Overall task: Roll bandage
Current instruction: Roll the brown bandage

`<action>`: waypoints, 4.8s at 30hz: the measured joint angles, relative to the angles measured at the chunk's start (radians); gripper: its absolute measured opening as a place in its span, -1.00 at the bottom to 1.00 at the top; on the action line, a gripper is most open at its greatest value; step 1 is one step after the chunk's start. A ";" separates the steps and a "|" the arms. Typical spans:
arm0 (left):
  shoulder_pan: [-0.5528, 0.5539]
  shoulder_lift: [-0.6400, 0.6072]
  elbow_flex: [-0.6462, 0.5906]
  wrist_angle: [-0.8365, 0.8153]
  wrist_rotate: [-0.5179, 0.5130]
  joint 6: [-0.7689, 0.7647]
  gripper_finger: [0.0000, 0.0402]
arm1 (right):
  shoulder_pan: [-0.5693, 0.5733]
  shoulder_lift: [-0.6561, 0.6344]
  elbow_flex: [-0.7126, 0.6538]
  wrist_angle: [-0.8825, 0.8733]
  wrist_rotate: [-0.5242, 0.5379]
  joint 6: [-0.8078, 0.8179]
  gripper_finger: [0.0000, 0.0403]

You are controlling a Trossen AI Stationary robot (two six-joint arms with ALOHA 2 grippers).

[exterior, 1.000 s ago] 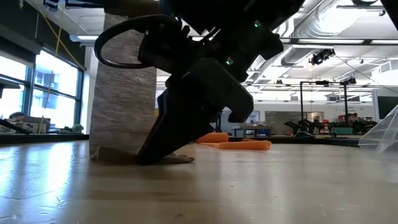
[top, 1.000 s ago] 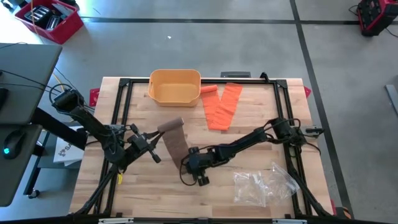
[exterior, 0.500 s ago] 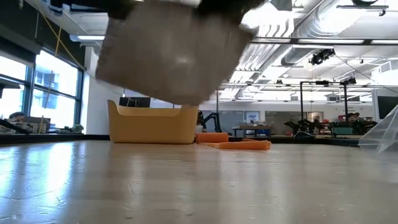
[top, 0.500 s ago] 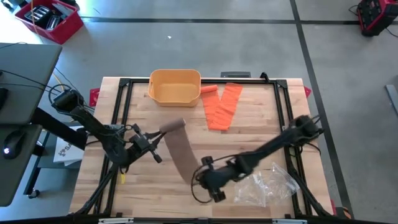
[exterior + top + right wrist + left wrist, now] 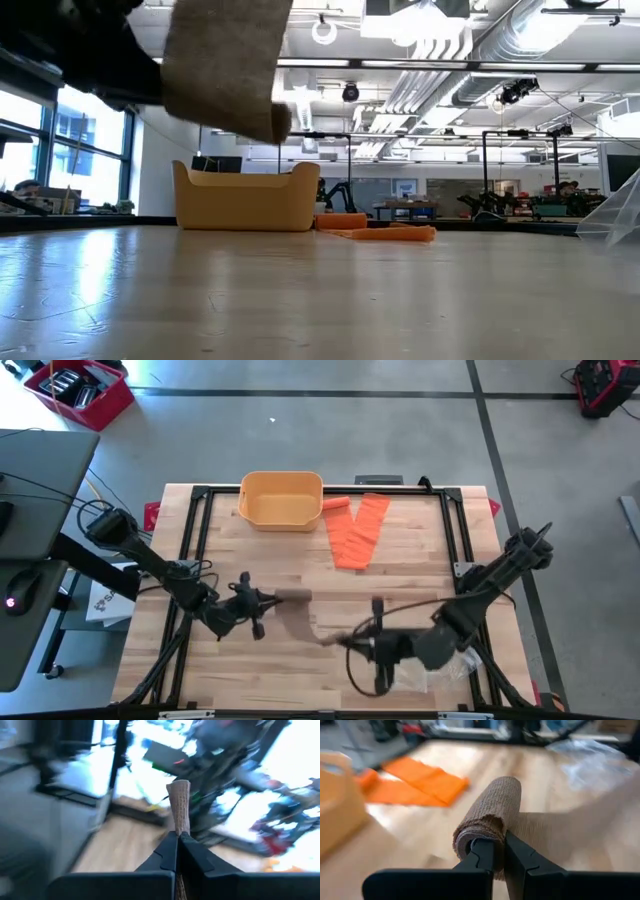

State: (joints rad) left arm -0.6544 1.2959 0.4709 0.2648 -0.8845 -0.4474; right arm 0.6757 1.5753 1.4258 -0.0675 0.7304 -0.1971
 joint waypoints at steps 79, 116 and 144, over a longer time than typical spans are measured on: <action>-0.160 0.148 0.079 -0.371 0.196 -0.456 -0.95 | -0.208 -0.262 0.053 -0.476 -0.014 0.171 -1.00; -0.236 0.146 0.441 -0.301 -0.037 -0.019 -0.95 | -0.526 -0.080 -0.452 -0.137 -0.541 0.409 -0.30; -0.024 0.139 0.442 -0.774 -0.323 -0.263 -0.95 | -0.127 0.102 -0.179 -0.172 -0.430 0.372 -0.29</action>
State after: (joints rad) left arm -0.6783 1.4345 0.9131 -0.5089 -1.2076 -0.7101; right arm 0.5484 1.6772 1.2469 -0.2394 0.3002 0.1747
